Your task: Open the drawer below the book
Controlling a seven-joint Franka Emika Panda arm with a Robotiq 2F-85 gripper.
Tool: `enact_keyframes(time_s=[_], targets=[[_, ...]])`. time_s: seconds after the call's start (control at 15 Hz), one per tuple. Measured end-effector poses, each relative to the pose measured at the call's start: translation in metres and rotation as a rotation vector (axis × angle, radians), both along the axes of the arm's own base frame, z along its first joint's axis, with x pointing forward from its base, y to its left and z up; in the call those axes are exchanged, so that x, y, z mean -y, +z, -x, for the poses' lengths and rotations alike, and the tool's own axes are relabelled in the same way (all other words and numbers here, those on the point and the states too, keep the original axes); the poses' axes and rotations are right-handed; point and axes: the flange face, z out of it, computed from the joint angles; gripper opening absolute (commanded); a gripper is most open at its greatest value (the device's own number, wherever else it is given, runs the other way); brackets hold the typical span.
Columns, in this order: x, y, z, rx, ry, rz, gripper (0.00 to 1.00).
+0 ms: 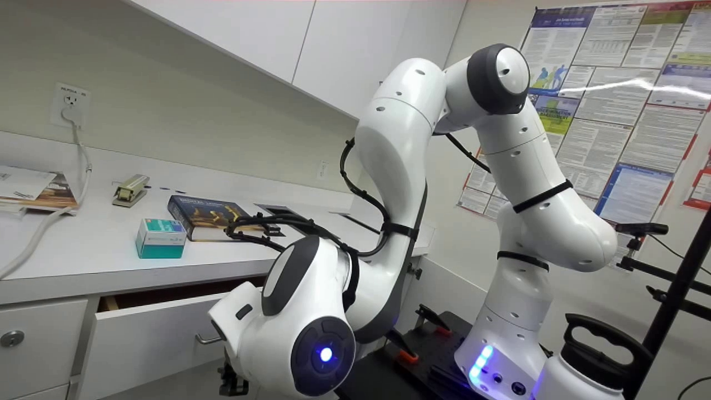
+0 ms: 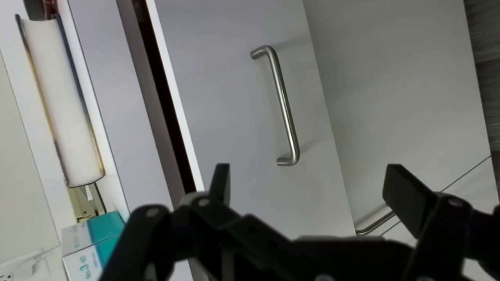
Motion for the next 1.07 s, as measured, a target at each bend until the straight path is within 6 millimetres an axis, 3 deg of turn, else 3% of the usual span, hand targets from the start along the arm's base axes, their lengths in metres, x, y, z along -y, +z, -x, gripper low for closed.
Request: enact_keyframes(time_s=[0.4, 1.07], targets=[[-0.005, -0.011, -0.003, 0.021, -0.016, 0.02, 1.0], [-0.011, -0.062, -0.028, 0.168, -0.107, 0.114, 1.0]])
